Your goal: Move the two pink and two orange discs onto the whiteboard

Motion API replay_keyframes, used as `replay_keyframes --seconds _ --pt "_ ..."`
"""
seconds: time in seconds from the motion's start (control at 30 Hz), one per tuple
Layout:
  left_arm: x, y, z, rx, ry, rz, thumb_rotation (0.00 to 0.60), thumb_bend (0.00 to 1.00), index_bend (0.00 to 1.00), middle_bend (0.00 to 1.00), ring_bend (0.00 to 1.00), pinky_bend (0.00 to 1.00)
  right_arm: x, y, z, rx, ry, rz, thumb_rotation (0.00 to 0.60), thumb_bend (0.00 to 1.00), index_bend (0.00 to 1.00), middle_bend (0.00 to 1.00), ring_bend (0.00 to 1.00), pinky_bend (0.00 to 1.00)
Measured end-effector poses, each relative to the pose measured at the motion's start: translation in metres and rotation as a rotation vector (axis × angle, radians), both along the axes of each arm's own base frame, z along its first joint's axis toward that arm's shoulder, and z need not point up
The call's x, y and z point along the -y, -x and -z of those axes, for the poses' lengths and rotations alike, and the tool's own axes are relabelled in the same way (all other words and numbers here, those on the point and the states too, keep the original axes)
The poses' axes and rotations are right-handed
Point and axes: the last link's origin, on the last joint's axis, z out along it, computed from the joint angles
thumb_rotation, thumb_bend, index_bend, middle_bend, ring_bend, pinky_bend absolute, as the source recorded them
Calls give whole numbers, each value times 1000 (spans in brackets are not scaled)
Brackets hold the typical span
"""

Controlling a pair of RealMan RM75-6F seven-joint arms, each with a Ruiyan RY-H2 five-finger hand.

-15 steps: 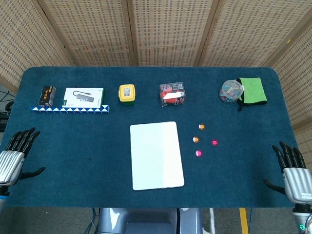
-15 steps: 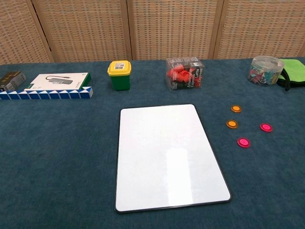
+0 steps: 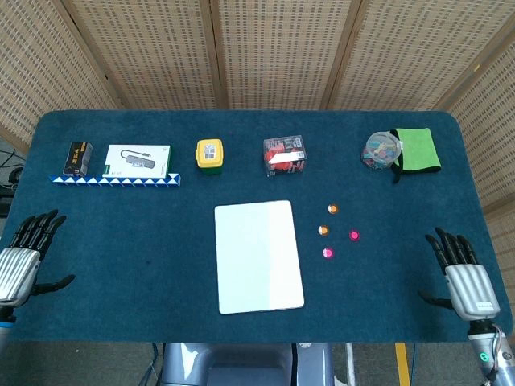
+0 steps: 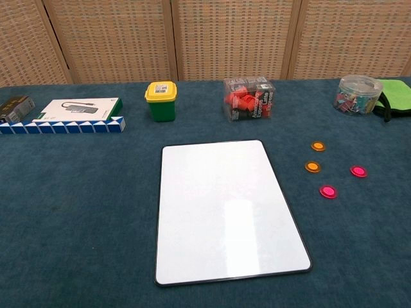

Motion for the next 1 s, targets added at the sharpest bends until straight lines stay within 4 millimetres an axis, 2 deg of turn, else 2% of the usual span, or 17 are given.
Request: replay_keyframes --seconds 0.13,0.27,0.4,0.53,0.7,1.0 --pt "-1 0 0 -2 3 0 600 0 0 0 0 0 31 -16 9 -15 -53 -31 600 224 107 0 0 0" --pt "-1 -1 0 6 -7 3 600 0 0 0 0 0 68 -39 26 -26 -106 -81 600 325 261 0 0 0" --pt "-2 0 1 3 -8 1 600 0 0 0 0 0 93 -56 45 -24 -155 -119 600 337 331 0 0 0" --pt "-2 1 1 1 -5 -6 600 0 0 0 0 0 114 -66 67 -50 -217 -127 600 337 346 0 0 0" --pt "-3 1 1 -4 0 -11 600 0 0 0 0 0 136 -67 92 -76 -269 -83 600 337 346 0 0 0" --pt "-3 0 2 -6 4 -15 600 0 0 0 0 0 154 -64 104 -83 -259 -40 600 337 346 0 0 0"
